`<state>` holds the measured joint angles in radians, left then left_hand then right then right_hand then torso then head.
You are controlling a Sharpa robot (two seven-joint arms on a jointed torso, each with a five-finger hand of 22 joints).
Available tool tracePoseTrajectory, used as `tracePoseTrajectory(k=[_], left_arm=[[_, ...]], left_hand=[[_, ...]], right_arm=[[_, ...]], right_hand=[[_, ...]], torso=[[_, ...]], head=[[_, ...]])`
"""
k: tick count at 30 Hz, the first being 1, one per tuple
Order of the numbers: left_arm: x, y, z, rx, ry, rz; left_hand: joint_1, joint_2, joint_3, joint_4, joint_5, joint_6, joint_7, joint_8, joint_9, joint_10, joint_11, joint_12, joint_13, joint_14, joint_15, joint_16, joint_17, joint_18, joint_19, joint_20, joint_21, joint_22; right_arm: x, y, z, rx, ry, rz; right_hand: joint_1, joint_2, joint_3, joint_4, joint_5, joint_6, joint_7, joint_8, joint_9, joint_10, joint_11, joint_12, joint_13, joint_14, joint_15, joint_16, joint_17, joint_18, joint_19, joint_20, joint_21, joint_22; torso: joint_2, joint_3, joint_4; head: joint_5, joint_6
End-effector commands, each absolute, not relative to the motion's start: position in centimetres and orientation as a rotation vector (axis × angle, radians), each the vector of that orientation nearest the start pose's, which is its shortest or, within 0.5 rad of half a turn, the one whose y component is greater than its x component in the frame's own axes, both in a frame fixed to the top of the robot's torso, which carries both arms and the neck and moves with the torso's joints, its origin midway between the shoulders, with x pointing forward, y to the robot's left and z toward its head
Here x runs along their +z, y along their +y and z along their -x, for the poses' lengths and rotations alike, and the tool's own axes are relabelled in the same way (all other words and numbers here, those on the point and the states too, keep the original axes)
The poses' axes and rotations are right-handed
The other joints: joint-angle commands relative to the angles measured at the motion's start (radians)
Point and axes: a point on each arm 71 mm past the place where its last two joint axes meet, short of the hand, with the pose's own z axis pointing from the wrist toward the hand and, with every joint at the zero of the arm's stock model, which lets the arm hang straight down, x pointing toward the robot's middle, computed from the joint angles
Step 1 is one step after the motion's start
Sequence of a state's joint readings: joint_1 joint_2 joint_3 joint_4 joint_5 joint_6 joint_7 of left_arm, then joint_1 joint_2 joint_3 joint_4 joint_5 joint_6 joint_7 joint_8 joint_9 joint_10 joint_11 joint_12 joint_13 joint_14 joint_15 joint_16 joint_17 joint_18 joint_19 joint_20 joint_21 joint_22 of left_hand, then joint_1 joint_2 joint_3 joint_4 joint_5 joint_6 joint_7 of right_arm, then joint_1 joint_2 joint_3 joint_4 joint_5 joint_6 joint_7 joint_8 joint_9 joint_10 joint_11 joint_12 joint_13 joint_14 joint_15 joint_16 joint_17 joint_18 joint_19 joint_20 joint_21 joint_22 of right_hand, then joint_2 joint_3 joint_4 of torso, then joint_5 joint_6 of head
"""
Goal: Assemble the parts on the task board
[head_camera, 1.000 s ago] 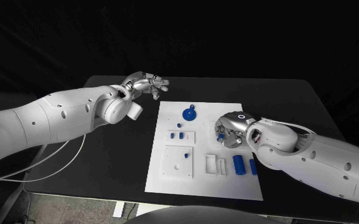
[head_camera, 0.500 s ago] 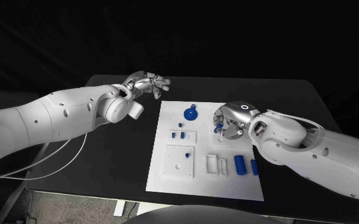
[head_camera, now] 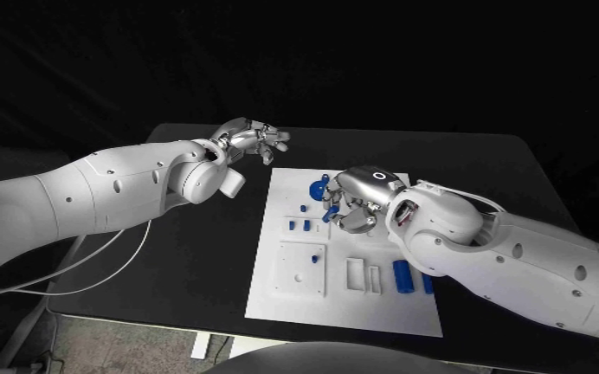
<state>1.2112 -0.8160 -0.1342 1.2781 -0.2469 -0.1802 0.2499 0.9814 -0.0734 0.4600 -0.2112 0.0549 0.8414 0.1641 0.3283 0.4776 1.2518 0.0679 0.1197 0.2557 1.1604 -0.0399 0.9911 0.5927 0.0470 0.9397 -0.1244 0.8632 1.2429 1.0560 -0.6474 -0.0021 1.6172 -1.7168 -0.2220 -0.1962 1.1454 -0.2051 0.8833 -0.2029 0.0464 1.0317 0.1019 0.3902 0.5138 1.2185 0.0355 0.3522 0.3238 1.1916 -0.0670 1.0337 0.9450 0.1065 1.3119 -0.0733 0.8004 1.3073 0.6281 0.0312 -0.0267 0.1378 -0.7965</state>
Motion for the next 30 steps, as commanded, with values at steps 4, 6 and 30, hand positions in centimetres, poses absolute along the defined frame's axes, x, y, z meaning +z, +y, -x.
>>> tracePoseTrajectory(k=[4,6,30], left_arm=[[-22.6,26.0,-51.6,-1.259,1.684,0.94],[-22.6,25.8,-51.6,-1.26,1.685,0.937],[-22.7,25.0,-51.7,-1.273,1.701,0.931]], left_hand=[[0.001,0.005,0.0,-0.005,0.001,-0.003,0.0,0.006,-0.001,-0.006,0.0,0.005,0.002,0.0,-0.004,-0.007,0.001,0.051,0.0,-0.016,-0.005,0.001],[0.001,0.005,0.0,-0.006,0.001,-0.003,0.0,0.006,-0.001,-0.006,0.0,0.005,0.002,0.0,-0.004,-0.007,0.001,0.051,0.0,-0.016,-0.005,0.001],[-0.002,0.003,-0.002,-0.005,0.0,-0.002,-0.001,0.008,-0.001,-0.005,0.0,0.007,0.003,0.0,-0.004,-0.007,0.002,0.05,0.001,-0.016,-0.005,0.002]], right_arm=[[-23.7,-5.0,-41.1,0.862,1.725,0.504],[-24.3,-4.4,-40.7,0.886,1.755,0.518],[-29.2,-2.6,-37.9,0.88,1.826,0.654]], right_hand=[[0.0,0.005,0.007,-0.001,0.002,0.006,0.0,0.002,0.002,0.004,0.0,0.007,0.022,0.0,-0.006,0.003,-0.002,0.155,0.001,-0.005,0.006,0.019],[0.0,0.005,0.007,-0.002,0.002,0.005,0.0,0.002,0.003,0.004,0.0,0.007,0.022,0.0,-0.006,0.002,-0.002,0.155,0.001,-0.006,0.007,0.019],[-0.009,0.016,0.005,-0.017,0.002,0.001,0.001,0.0,0.009,0.0,0.001,0.008,0.023,-0.001,-0.005,0.001,-0.007,0.155,0.001,-0.007,0.006,0.017]], torso=[[0.0,-0.0011,0.0016],[-0.001,-0.0014,0.0025],[0.0,0.001,-0.0009]], head=[[0.016,-0.003],[0.02,-0.005],[0.061,-0.019]])
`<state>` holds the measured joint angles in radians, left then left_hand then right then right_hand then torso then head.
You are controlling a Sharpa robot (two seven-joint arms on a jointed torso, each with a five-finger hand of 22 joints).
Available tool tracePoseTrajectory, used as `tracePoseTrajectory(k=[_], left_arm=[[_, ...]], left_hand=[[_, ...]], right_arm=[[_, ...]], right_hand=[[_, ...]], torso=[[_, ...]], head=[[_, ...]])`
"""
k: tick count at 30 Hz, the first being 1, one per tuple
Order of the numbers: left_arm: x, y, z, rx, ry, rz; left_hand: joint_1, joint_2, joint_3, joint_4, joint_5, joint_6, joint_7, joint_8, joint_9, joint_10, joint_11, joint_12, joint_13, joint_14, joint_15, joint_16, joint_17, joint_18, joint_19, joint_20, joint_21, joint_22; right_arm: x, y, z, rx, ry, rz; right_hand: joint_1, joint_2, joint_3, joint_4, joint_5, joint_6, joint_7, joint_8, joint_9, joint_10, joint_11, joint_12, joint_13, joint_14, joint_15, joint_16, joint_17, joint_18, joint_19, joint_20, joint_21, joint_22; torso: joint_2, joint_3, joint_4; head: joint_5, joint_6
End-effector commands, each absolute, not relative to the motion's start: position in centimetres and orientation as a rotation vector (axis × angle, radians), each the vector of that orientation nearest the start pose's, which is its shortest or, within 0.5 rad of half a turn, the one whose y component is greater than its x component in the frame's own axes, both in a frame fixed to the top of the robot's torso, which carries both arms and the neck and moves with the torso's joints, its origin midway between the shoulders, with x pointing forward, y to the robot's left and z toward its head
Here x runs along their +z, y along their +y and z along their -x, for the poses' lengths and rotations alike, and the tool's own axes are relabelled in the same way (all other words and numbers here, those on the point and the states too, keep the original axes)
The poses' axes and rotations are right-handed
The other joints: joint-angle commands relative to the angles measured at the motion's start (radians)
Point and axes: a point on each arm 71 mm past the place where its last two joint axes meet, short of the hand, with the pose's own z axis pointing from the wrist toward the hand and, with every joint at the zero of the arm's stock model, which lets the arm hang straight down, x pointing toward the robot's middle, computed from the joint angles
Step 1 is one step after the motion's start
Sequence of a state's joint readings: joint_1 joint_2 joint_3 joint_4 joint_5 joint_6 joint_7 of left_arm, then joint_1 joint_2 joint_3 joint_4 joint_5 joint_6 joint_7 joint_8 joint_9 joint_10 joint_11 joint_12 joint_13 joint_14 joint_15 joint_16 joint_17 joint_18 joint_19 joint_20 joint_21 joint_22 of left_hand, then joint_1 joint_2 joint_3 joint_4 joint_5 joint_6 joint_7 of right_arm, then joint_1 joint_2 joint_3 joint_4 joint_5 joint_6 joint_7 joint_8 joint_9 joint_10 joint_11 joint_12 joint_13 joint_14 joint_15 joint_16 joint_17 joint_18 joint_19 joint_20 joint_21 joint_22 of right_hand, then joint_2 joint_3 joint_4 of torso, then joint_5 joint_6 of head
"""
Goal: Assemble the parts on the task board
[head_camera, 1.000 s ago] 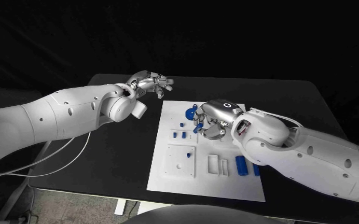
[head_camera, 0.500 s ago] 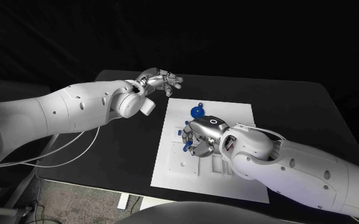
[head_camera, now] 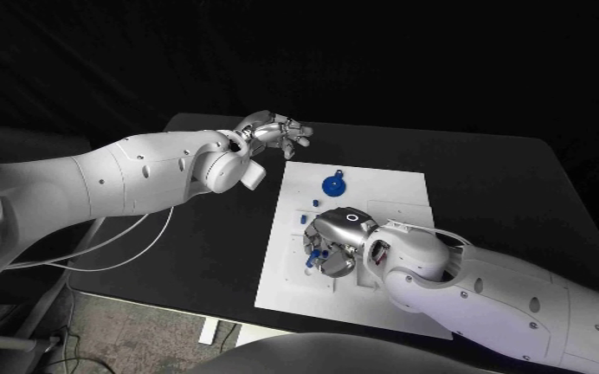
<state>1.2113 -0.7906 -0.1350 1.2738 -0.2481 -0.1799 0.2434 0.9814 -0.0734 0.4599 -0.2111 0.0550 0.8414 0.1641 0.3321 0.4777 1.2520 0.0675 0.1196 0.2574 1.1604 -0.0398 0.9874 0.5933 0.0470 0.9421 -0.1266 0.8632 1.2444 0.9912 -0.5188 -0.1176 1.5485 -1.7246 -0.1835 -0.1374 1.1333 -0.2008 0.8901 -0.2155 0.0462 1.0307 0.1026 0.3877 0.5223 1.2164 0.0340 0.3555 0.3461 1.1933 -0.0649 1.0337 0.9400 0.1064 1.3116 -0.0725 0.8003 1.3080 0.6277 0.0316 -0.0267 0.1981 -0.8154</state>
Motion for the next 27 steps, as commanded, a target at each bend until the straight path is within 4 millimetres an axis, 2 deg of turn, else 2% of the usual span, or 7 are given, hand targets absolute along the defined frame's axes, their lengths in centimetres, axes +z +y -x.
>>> tracePoseTrajectory(k=[1,6,27], left_arm=[[-22.71,24.96,-51.69,-1.274,1.702,0.931],[-22.72,24.97,-51.68,-1.274,1.704,0.931],[-22.77,25.08,-51.66,-1.272,1.707,0.932]], left_hand=[[-0.002,0.003,-0.002,-0.005,0.0,-0.002,-0.001,0.004,-0.002,-0.006,0.0,0.007,0.001,0.0,-0.004,-0.004,0.001,0.05,-0.002,-0.014,-0.006,0.001],[-0.003,0.002,-0.002,-0.004,-0.001,-0.002,-0.001,0.005,-0.002,-0.006,0.0,0.007,0.001,0.0,-0.004,-0.004,0.002,0.05,-0.002,-0.013,-0.006,0.001],[-0.003,0.002,-0.002,-0.003,-0.001,-0.002,-0.001,0.005,-0.002,-0.006,0.0,0.008,0.001,0.0,-0.004,-0.004,0.002,0.05,-0.002,-0.014,-0.006,0.002]], right_arm=[[-29.29,-2.62,-37.9,0.876,1.83,0.657],[-29.62,-2.75,-37.98,0.862,1.838,0.663],[-30.11,-2.4,-37.48,0.87,1.848,0.675]], right_hand=[[0.003,0.012,-0.002,-0.005,0.003,0.002,0.001,0.003,0.0,0.002,0.002,0.005,0.001,-0.002,-0.007,0.001,-0.002,0.155,0.001,-0.008,0.006,0.016],[0.003,0.012,-0.002,-0.006,0.003,0.002,0.001,0.003,0.001,0.002,0.002,0.005,0.001,-0.002,-0.007,0.001,-0.002,0.155,0.001,-0.008,0.007,0.016],[0.001,0.014,-0.002,-0.01,0.003,0.003,0.0,0.003,0.002,0.002,0.002,0.006,0.001,-0.002,-0.007,0.001,-0.002,0.155,0.002,-0.008,0.007,0.017]], torso=[[0.001,0.0005,-0.0007],[0.0,0.0002,0.0001],[0.0,-0.0011,0.0]], head=[[0.0,-0.001],[-0.004,-0.007],[-0.003,-0.01]])
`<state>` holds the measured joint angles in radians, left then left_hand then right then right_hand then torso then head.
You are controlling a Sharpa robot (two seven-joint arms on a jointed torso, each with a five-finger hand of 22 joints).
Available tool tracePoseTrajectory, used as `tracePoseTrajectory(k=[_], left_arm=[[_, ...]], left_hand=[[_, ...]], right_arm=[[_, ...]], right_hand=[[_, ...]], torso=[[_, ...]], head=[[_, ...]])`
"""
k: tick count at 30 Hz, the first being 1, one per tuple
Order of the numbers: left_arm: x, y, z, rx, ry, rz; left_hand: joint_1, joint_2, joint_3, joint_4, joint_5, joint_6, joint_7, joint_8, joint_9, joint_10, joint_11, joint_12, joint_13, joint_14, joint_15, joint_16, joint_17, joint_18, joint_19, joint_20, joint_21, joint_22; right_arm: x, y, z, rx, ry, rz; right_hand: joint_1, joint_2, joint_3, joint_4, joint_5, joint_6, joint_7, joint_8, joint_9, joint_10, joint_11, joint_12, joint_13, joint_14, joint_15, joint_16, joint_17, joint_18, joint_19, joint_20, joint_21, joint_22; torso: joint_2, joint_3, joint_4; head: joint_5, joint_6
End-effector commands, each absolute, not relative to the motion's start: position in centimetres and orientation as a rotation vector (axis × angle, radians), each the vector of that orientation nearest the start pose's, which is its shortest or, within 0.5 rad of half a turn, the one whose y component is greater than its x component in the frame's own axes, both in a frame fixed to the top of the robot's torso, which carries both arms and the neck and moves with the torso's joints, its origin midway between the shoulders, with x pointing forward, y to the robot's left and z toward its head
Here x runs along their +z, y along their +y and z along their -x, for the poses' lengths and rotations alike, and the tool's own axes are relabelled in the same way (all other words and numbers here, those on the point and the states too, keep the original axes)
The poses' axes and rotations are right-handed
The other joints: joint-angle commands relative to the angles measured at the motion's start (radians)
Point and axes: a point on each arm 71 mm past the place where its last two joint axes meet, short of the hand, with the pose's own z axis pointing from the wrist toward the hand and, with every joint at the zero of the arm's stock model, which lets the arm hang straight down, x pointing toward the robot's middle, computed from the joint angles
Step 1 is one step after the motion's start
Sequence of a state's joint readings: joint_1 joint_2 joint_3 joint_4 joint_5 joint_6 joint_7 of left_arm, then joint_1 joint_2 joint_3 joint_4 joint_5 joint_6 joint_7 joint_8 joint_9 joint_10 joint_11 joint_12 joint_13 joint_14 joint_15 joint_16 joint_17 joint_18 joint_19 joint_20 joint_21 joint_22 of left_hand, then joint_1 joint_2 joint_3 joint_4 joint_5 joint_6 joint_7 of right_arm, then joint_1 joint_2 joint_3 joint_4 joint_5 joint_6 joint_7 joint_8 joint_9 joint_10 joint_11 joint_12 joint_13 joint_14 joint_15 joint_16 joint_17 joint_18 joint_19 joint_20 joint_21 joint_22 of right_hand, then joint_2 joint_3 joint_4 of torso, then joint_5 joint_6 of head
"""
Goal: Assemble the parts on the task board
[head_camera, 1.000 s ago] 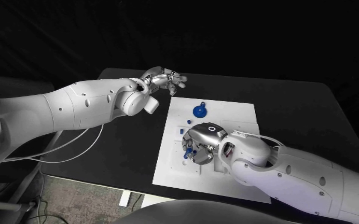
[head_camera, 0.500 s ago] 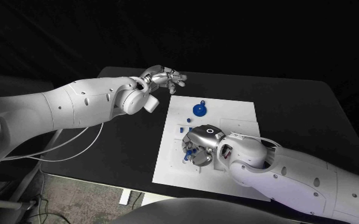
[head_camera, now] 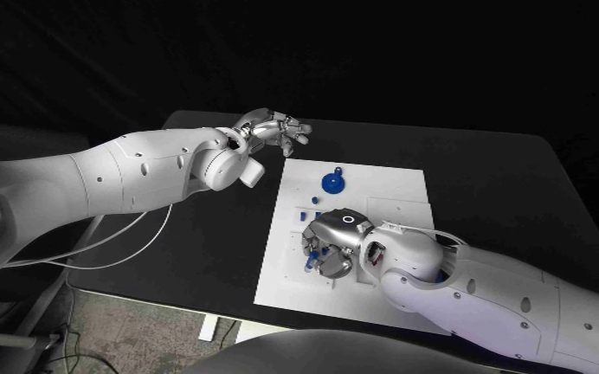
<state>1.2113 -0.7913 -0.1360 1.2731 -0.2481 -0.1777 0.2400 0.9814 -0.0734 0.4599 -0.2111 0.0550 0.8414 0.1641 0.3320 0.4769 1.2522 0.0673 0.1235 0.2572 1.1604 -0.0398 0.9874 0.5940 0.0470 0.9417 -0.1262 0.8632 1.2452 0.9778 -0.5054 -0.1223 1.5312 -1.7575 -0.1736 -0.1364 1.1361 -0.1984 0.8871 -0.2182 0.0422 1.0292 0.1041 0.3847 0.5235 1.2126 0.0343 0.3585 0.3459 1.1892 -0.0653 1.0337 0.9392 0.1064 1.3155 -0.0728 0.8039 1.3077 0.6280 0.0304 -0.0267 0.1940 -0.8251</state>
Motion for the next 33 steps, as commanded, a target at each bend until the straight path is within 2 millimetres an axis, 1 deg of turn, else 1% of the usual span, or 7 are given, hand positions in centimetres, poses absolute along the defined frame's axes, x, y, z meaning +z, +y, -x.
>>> tracePoseTrajectory(k=[1,24,33], left_arm=[[-22.77,25.08,-51.66,-1.272,1.708,0.933],[-22.8,25.09,-51.69,-1.273,1.71,0.932],[-22.83,25.03,-51.73,-1.274,1.712,0.931]], left_hand=[[-0.003,0.002,-0.002,-0.003,-0.001,-0.002,-0.001,0.005,-0.001,-0.007,0.0,0.004,0.002,0.0,-0.004,-0.004,0.001,0.05,-0.002,-0.014,-0.006,0.001],[-0.002,0.002,-0.002,-0.003,-0.001,-0.002,-0.001,0.006,-0.001,-0.007,0.0,0.004,0.002,0.0,-0.004,-0.005,0.002,0.05,-0.002,-0.014,-0.007,0.002],[-0.002,0.002,-0.002,-0.003,-0.001,-0.003,-0.001,0.006,-0.002,-0.008,0.0,0.004,0.002,0.0,-0.004,-0.005,0.002,0.05,-0.002,-0.014,-0.007,0.002]], right_arm=[[-30.12,-2.38,-37.48,0.869,1.848,0.677],[-30.27,-2.02,-37.02,0.88,1.852,0.692],[-30.55,-1.92,-37.05,0.825,1.835,0.736]], right_hand=[[-0.002,0.011,0.001,-0.007,0.007,0.004,-0.001,0.006,0.001,0.006,0.002,0.003,0.002,0.003,-0.007,0.001,-0.001,0.155,-0.002,-0.008,0.004,0.017],[-0.004,0.015,0.0,-0.013,0.007,0.005,-0.002,0.006,0.004,0.006,0.001,0.004,0.002,0.003,-0.007,0.002,-0.002,0.155,-0.002,-0.008,0.005,0.017],[-0.004,0.016,0.001,-0.017,0.007,0.005,-0.002,0.005,0.005,0.005,0.002,0.004,0.002,0.003,-0.007,0.002,-0.002,0.155,-0.003,-0.008,0.005,0.017]], torso=[[0.0,0.0001,0.0],[0.0,0.0007,-0.0001],[0.0,0.0004,0.0]], head=[[0.001,0.0],[0.005,-0.006],[0.006,-0.007]])
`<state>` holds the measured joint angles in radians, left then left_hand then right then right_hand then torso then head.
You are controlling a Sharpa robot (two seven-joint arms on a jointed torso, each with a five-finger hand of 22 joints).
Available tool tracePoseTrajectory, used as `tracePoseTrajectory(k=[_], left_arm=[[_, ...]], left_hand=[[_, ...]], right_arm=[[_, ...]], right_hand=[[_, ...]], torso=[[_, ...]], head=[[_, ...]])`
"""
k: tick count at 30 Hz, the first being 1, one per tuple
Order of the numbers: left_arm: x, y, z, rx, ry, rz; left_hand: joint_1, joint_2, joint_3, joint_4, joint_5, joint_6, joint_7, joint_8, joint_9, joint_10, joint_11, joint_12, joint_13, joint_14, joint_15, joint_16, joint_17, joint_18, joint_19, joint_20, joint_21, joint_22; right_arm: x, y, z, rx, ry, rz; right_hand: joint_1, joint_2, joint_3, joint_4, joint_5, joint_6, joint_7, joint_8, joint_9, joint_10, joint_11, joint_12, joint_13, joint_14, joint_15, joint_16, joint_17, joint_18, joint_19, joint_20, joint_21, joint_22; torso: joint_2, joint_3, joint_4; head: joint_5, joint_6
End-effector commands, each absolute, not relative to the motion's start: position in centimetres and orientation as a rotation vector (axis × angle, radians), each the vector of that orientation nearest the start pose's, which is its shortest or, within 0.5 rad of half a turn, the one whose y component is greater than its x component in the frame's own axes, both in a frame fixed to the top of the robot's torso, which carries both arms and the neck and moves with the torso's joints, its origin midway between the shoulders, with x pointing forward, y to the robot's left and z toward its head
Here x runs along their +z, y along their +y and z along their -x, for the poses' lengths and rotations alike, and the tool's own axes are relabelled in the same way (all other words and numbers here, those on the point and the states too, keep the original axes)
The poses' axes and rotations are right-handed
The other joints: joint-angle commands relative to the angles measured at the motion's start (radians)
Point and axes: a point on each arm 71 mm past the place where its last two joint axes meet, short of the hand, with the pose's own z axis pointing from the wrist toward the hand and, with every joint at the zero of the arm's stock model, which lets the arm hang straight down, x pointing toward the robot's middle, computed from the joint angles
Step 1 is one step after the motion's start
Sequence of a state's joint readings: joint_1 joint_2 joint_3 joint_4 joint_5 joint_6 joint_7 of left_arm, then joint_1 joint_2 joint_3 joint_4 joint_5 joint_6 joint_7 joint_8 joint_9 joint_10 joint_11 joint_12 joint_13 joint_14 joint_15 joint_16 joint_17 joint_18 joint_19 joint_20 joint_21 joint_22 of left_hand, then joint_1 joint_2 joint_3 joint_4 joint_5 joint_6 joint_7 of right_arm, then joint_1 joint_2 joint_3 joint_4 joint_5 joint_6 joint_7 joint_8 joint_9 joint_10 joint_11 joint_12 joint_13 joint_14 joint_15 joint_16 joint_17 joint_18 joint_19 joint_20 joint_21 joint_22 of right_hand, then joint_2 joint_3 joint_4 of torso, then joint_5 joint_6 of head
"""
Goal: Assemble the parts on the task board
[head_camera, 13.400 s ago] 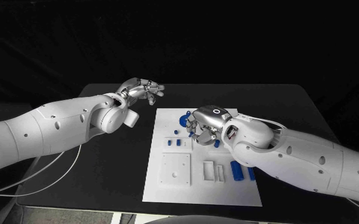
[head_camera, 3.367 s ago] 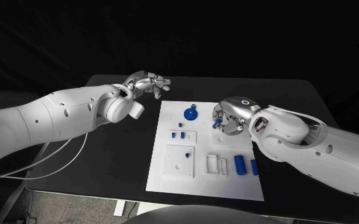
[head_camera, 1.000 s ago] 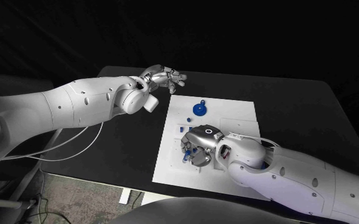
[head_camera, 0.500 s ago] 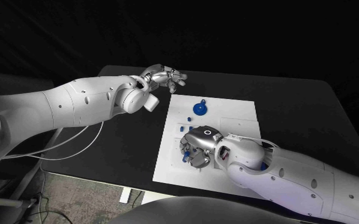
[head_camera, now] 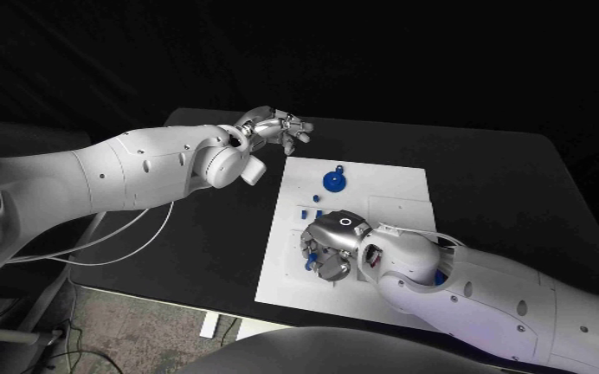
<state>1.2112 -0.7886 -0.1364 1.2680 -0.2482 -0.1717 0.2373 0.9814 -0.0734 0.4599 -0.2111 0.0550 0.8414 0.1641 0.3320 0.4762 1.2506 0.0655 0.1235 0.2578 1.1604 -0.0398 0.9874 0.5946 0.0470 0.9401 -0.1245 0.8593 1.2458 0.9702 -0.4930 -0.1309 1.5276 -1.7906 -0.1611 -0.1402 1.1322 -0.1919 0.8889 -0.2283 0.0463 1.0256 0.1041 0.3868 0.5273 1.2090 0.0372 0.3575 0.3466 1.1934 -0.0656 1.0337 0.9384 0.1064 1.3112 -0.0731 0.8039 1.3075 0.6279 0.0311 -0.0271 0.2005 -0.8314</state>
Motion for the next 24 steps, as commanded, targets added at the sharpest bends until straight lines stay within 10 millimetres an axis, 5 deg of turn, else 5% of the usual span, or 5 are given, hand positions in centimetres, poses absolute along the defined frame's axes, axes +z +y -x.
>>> tracePoseTrajectory(k=[1,22,23,24], left_arm=[[-22.8,25.0,-51.7,-1.274,1.712,0.932],[-22.9,25.1,-51.7,-1.273,1.712,0.932],[-22.9,25.1,-51.7,-1.272,1.712,0.933],[-22.9,25.1,-51.8,-1.272,1.713,0.933]], left_hand=[[-0.002,0.002,-0.002,-0.003,-0.001,-0.003,-0.001,0.006,-0.001,-0.006,0.002,0.005,0.001,0.0,-0.004,-0.005,0.001,0.05,0.0,-0.016,-0.003,0.001],[-0.002,0.003,-0.002,-0.003,-0.001,-0.003,-0.001,0.006,-0.001,-0.007,0.002,0.005,0.002,-0.001,-0.003,-0.005,0.002,0.05,-0.001,-0.016,-0.004,0.002],[-0.002,0.003,-0.002,-0.003,-0.001,-0.003,-0.001,0.006,-0.001,-0.007,0.002,0.005,0.002,-0.001,-0.003,-0.005,0.002,0.05,-0.001,-0.016,-0.004,0.002],[-0.002,0.003,-0.002,-0.003,-0.001,-0.003,-0.001,0.006,-0.001,-0.007,0.002,0.005,0.002,-0.001,-0.003,-0.005,0.002,0.05,-0.001,-0.016,-0.004,0.002]], right_arm=[[-30.6,-1.9,-37.0,0.818,1.831,0.74],[-31.0,-1.3,-36.0,0.84,1.809,0.826],[-31.0,-1.3,-36.0,0.842,1.812,0.825],[-31.1,-1.3,-36.0,0.842,1.816,0.824]], right_hand=[[0.0,0.009,-0.001,-0.007,0.002,0.008,-0.002,0.003,0.001,0.008,-0.001,0.005,0.002,-0.001,-0.007,0.002,-0.002,0.155,0.002,-0.008,0.005,0.018],[-0.007,-0.015,0.015,-0.002,0.01,0.012,-0.002,0.0,0.007,0.008,-0.001,0.007,0.002,0.0,-0.006,0.003,-0.005,0.155,-0.001,-0.005,0.009,0.018],[-0.011,-0.02,0.013,0.0,0.021,0.012,-0.002,-0.002,0.007,0.008,0.0,0.007,0.002,-0.001,-0.005,0.003,-0.006,0.155,-0.002,-0.004,0.009,0.018],[-0.04,-0.027,-0.03,-0.006,0.118,0.01,-0.002,-0.004,0.01,0.005,0.0,0.006,0.001,-0.004,-0.002,0.003,-0.006,0.155,-0.003,-0.003,0.013,0.02]], torso=[[0.0,-0.0003,0.0],[0.0,-0.0005,0.0005],[0.0,-0.0005,0.0005],[0.0,-0.0005,0.0005]], head=[[0.0,-0.001],[0.0,-0.001],[0.0,-0.001],[0.0,-0.001]])
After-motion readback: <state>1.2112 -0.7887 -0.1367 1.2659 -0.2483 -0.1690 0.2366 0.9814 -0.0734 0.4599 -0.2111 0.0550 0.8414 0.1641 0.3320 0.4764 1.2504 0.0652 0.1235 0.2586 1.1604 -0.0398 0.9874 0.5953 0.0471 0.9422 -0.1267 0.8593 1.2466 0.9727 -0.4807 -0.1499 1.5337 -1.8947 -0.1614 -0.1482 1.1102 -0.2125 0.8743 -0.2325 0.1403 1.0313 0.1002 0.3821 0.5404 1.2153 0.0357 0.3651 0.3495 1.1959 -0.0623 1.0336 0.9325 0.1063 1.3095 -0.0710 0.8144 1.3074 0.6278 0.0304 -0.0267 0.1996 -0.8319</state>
